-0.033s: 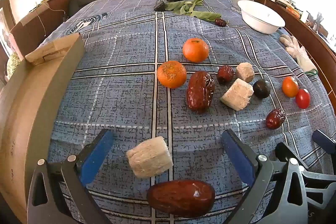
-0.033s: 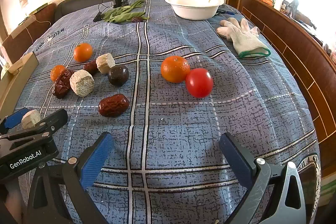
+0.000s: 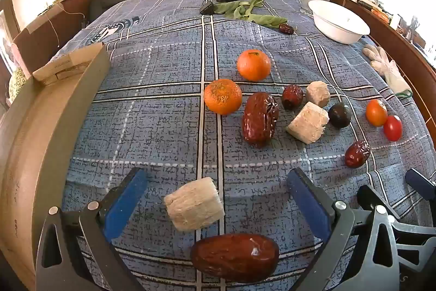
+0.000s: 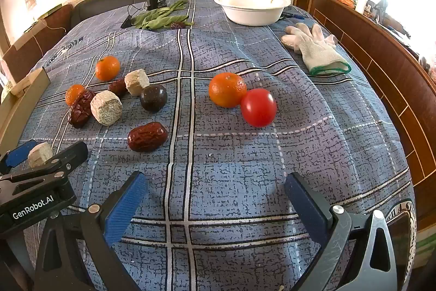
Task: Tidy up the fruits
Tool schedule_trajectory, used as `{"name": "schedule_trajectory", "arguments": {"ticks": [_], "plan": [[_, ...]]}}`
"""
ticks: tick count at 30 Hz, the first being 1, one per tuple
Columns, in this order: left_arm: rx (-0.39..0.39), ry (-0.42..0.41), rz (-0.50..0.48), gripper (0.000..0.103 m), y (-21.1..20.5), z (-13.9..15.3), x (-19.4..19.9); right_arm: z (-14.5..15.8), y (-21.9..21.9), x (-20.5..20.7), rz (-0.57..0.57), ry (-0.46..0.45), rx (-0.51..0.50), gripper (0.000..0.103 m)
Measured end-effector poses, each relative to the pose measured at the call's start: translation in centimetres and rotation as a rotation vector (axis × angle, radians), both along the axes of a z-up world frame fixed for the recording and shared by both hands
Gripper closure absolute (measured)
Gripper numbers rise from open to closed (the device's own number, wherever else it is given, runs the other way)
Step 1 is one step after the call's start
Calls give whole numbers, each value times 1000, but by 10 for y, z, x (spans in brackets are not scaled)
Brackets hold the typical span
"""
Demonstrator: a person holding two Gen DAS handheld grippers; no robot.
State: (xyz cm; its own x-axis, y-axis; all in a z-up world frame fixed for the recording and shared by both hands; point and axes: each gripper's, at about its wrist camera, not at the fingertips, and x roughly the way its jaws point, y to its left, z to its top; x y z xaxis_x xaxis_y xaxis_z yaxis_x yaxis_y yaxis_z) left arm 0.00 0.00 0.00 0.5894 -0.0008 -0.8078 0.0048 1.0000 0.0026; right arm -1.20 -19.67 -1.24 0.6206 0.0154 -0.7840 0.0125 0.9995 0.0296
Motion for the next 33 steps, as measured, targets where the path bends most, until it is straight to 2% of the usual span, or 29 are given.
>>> {"name": "schedule_trajectory", "arguments": {"ticks": [24,30,33], "plan": [[1,1,-2,0,0,0,0,0,0,0,0,0,1,0],[2,52,-63,0,0,-3,4,0,0,0,2,1,1,0],[1,54,-77,0,2,-1,4,1,0,3,18,31,5,0]]}}
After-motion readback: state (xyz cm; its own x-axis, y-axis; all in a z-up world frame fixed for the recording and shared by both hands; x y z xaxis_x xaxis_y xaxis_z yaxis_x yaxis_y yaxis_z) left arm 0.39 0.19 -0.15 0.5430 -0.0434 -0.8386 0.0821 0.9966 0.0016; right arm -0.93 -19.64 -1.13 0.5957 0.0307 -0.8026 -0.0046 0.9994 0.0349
